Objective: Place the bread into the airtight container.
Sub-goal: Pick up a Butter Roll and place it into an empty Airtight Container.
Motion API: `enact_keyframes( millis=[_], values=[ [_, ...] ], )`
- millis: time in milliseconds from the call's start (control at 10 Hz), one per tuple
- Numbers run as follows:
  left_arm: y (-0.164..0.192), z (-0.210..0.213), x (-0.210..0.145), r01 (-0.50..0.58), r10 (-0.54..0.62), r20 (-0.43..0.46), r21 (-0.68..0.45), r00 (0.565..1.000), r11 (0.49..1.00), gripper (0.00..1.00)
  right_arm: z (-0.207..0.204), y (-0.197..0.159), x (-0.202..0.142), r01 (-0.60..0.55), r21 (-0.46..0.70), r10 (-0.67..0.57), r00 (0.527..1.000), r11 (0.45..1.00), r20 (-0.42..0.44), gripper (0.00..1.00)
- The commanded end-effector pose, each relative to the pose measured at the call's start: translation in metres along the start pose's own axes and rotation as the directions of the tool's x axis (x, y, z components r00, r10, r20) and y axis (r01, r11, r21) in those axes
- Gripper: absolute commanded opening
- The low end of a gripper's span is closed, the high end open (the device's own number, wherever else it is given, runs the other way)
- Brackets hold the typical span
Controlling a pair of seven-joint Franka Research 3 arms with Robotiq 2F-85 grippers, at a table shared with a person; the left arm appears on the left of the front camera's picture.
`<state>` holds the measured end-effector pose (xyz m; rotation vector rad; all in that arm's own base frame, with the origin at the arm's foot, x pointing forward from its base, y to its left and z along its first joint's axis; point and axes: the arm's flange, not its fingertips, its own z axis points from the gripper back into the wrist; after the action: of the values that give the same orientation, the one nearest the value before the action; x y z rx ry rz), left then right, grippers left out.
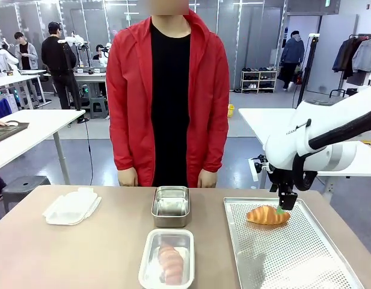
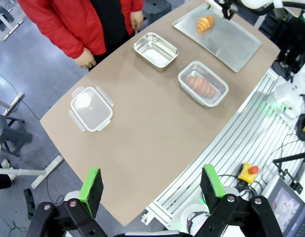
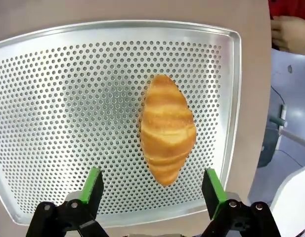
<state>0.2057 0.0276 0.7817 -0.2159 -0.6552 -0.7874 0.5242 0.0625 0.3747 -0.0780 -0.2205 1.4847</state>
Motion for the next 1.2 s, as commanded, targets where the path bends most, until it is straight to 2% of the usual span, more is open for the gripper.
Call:
enact_keyframes(
  millis=[0, 600, 1000, 1100],
  values=[
    [0.0, 0.001, 0.001, 0.003, -0.003, 0.001, -0.002, 1.0, 1.0, 1.0, -0.013, -0.01, 0.004, 0.02, 0.002, -0.02, 1.0, 1.0, 0.01, 1.0],
    [0.0, 0.001, 0.001, 0.003, -0.003, 0.001, -0.002, 1.0, 1.0, 1.0, -0.068, -0.042, 0.008, 0.033, 0.134, -0.036, 0.999, 0.991, 0.024, 1.0],
    [0.0, 0.001, 0.001, 0.003, -0.003, 0.001, -0.002, 1.0, 1.0, 1.0, -0.089, -0.047, 0.003, 0.042, 0.177, -0.044, 0.999, 0.983, 0.007, 1.0],
    [0.0, 0.001, 0.001, 0.003, -0.003, 0.001, -0.002, 1.0, 1.0, 1.0, -0.089, -0.047, 0.002, 0.037, 0.175, -0.039, 0.999, 0.984, 0.011, 0.87]
  ],
)
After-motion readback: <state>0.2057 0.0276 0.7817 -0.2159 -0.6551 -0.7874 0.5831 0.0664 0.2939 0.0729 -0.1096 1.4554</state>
